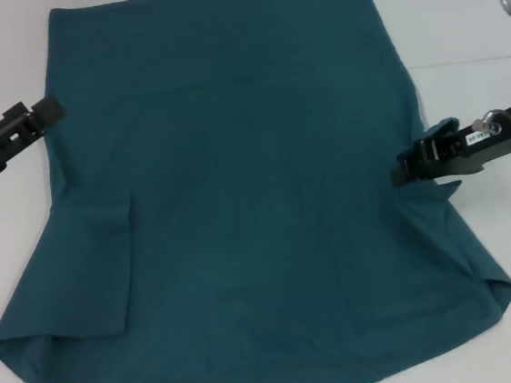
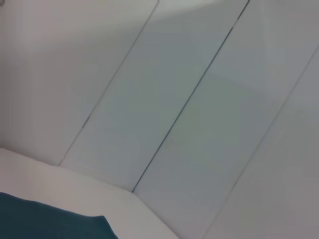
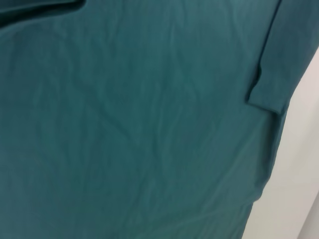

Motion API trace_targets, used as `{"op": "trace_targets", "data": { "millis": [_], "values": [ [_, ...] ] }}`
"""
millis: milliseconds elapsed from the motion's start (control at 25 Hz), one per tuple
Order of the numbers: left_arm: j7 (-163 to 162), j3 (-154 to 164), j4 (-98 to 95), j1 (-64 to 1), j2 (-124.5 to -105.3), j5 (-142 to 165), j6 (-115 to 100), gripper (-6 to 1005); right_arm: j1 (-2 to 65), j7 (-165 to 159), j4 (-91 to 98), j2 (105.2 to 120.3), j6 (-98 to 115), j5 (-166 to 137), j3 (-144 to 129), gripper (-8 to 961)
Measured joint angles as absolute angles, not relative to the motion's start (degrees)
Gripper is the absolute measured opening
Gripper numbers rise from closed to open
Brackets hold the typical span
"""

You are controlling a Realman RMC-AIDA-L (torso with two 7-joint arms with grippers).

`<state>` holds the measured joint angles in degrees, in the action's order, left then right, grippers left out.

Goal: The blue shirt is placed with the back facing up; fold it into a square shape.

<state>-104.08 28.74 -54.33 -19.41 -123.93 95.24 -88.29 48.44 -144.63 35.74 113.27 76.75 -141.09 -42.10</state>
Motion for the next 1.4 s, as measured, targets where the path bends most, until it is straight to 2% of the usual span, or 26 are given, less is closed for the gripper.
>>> {"op": "trace_targets", "data": {
  "millis": [360, 800, 1200, 1400],
  "values": [
    [-103.44, 28.35, -53.96, -19.42, -123.93, 94.61, -88.05, 904, 49.34, -145.79, 32.85, 113.85, 74.73, -140.32, -41.53, 3],
    [-103.36, 26.71, -53.86, -19.1, -123.93, 94.07, -88.11, 903, 48.79, -145.8, 32.64, 113.8, 74.47, -136.7, -42.09, 4],
    [-102.04, 25.64, -53.17, -18.84, -123.86, 92.73, -88.68, 903, 49.43, -144.52, 30.45, 113.53, 73.28, -136.68, -43.41, 153],
    [-101.91, 25.67, -53.17, -18.81, -123.77, 92.72, -88.75, 903, 49.93, -140.35, 30.35, 113.86, 76.54, -133.59, -43.48, 362]
  ]
}}
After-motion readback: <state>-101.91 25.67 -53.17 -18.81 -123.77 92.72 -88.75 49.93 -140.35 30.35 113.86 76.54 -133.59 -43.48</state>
